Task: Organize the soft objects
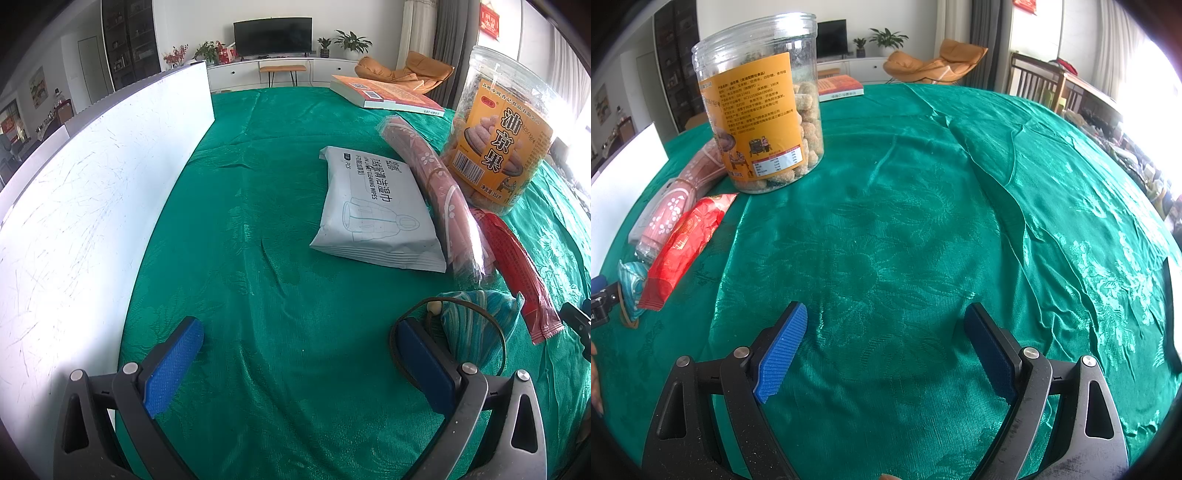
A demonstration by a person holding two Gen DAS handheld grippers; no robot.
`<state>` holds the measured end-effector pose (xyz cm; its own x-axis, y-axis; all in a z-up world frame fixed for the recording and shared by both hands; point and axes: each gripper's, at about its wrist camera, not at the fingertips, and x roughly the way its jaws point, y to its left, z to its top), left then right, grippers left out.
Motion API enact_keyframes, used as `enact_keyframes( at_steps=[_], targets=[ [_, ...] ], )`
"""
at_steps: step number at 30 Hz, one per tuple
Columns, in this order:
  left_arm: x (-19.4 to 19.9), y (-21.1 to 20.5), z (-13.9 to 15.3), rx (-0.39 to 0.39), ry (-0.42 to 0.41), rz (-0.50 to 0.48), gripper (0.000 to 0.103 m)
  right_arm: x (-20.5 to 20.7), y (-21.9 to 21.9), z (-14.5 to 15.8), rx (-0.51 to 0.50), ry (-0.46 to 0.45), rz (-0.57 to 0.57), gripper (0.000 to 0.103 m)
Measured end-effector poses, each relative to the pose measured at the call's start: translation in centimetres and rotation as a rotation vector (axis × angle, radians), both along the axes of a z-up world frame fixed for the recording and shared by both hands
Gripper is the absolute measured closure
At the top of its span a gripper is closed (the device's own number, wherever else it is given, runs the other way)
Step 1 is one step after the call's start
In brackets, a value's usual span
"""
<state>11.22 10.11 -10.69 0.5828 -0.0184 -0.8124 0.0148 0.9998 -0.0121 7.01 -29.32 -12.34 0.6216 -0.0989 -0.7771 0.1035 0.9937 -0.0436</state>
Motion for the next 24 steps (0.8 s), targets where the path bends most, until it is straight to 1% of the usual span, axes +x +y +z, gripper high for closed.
enact_keyframes(
  at_steps=[10, 11, 12, 13, 14, 15, 17, 18, 19, 20, 21, 22, 23, 24],
  targets=[
    [0.0, 0.0, 0.0, -0.001, 0.000, 0.000, 0.000, 0.1, 0.0, -0.1, 0.013, -0.002, -0.003, 0.014],
    [0.0, 0.0, 0.0, -0.001, 0.000, 0.000, 0.000, 0.0, 0.4, 0.2, 0.040, 0.002, -0.018, 0.014],
    [0.0, 0.0, 0.0, -0.001, 0.000, 0.000, 0.000, 0.1, 0.5, 0.7, 0.112, -0.008, -0.027, 0.015],
    [0.0, 0.0, 0.0, -0.001, 0.000, 0.000, 0.000, 0.2, 0.6, 1.7, 0.206, -0.048, -0.007, 0.015],
    [0.0, 0.0, 0.0, -0.001, 0.000, 0.000, 0.000, 0.3, 1.2, 2.5, 0.261, -0.084, 0.027, 0.016],
    [0.0, 0.0, 0.0, -0.001, 0.000, 0.000, 0.000, 1.0, 2.3, 3.3, 0.285, -0.095, 0.076, 0.016],
    [0.0, 0.0, 0.0, -0.001, 0.000, 0.000, 0.000, 3.1, 5.2, 3.7, 0.319, -0.045, 0.200, 0.016],
    [0.0, 0.0, 0.1, -0.001, 0.000, 0.000, 0.000, 4.4, 6.7, 3.5, 0.333, -0.006, 0.247, 0.021],
    [0.0, 0.0, 0.0, -0.001, 0.000, 0.000, 0.000, 5.6, 8.0, 3.1, 0.331, 0.030, 0.278, 0.029],
    [0.0, 0.0, 0.0, -0.001, 0.000, 0.000, 0.000, 6.4, 9.3, 2.5, 0.320, 0.063, 0.299, 0.055],
    [0.0, 0.0, 0.1, -0.001, 0.000, 0.000, 0.000, 7.4, 10.3, 1.7, 0.313, 0.109, 0.315, 0.071],
    [0.0, 0.0, 0.0, -0.001, 0.000, 0.000, 0.000, 8.2, 10.8, 0.8, 0.308, 0.155, 0.312, 0.071],
    [0.0, 0.0, 0.0, -0.001, 0.000, 0.000, 0.000, 8.7, 11.1, 0.1, 0.299, 0.184, 0.300, 0.069],
    [0.0, 0.0, 0.0, -0.001, 0.000, 0.000, 0.000, 8.6, 11.0, 0.0, 0.303, 0.179, 0.299, 0.073]
  ],
)
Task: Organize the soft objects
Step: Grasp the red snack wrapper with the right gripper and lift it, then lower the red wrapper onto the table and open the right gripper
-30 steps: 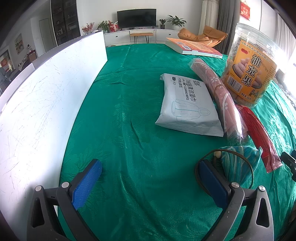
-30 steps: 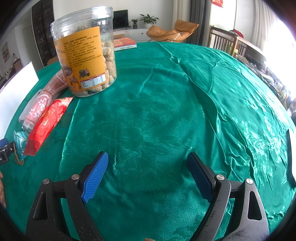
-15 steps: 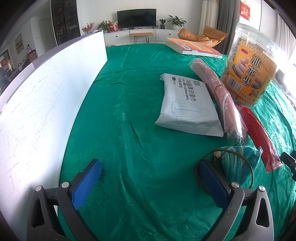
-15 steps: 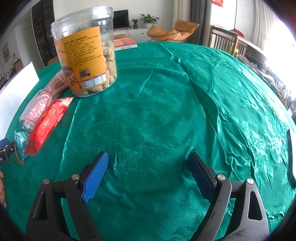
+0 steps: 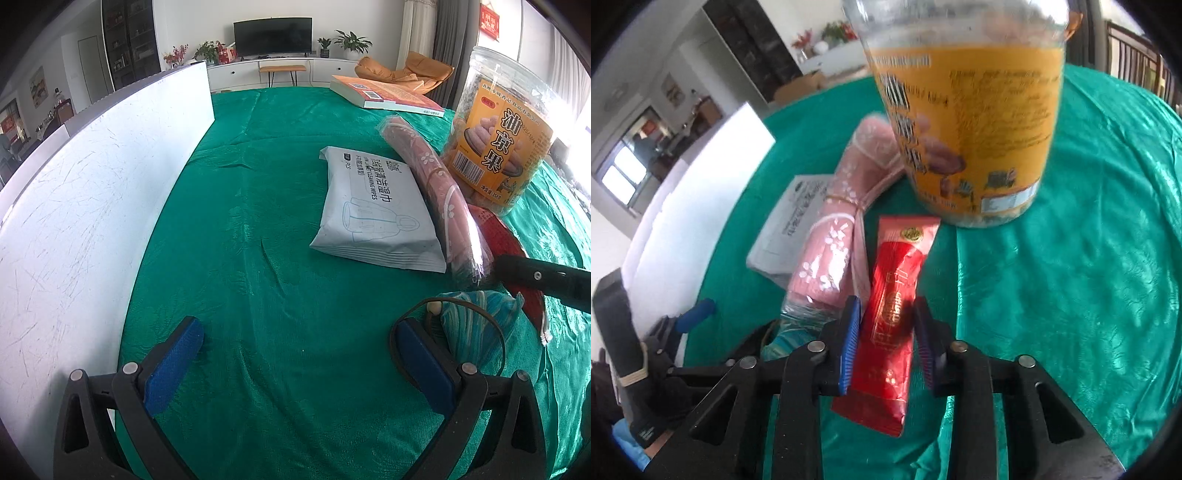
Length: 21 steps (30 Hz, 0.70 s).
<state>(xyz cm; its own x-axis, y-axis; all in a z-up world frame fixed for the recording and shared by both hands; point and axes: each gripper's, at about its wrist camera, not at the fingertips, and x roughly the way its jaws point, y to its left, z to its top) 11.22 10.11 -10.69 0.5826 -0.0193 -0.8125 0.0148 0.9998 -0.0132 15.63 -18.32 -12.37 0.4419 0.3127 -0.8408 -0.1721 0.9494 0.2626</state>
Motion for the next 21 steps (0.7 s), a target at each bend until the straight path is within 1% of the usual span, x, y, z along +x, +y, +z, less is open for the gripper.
enact_keyframes(
  at_steps=[1, 2, 4, 6, 8, 12, 14, 17, 18, 19, 20, 21],
  targets=[
    [0.0, 0.0, 0.0, 0.000, 0.000, 0.000, 0.000, -0.4, -0.2, 0.1, 0.007, -0.009, 0.006, 0.076],
    [0.0, 0.0, 0.0, 0.000, 0.000, 0.000, 0.000, -1.0, -0.6, 0.2, 0.005, -0.011, 0.012, 0.083],
    [0.0, 0.0, 0.0, 0.000, 0.000, 0.000, 0.000, -2.6, -1.9, 0.5, -0.029, -0.029, 0.007, 0.084],
    [0.0, 0.0, 0.0, 0.000, 0.000, 0.000, 0.000, -4.1, -4.0, 1.1, -0.062, -0.057, -0.022, 0.084],
    [0.0, 0.0, 0.0, 0.000, 0.000, 0.000, 0.000, -5.1, -6.3, 1.7, -0.088, -0.086, -0.077, 0.084],
    [0.0, 0.0, 0.0, 0.000, 0.000, 0.000, 0.000, -4.7, -10.8, 2.4, -0.156, -0.155, -0.236, 0.085],
    [0.0, 0.0, 0.0, 0.000, 0.000, 0.000, 0.000, -4.3, -12.5, 2.3, -0.181, -0.187, -0.314, 0.085],
    [0.0, 0.0, 0.0, 0.000, 0.000, 0.000, 0.000, -4.0, -13.9, 1.2, -0.188, -0.190, -0.376, 0.084],
    [0.0, 0.0, 0.1, 0.000, 0.000, 0.000, 0.000, -4.2, -14.1, 0.6, -0.181, -0.184, -0.390, 0.076],
    [0.0, 0.0, 0.1, 0.000, 0.000, 0.000, 0.000, -4.7, -14.2, 0.3, -0.175, -0.187, -0.402, 0.072],
    [0.1, 0.0, -0.1, 0.000, 0.000, 0.000, 0.000, -5.0, -14.0, 0.1, -0.167, -0.201, -0.399, 0.063],
    [0.1, 0.0, -0.1, 0.000, 0.000, 0.000, 0.000, -5.5, -14.2, 0.3, -0.173, -0.204, -0.395, 0.048]
  ],
)
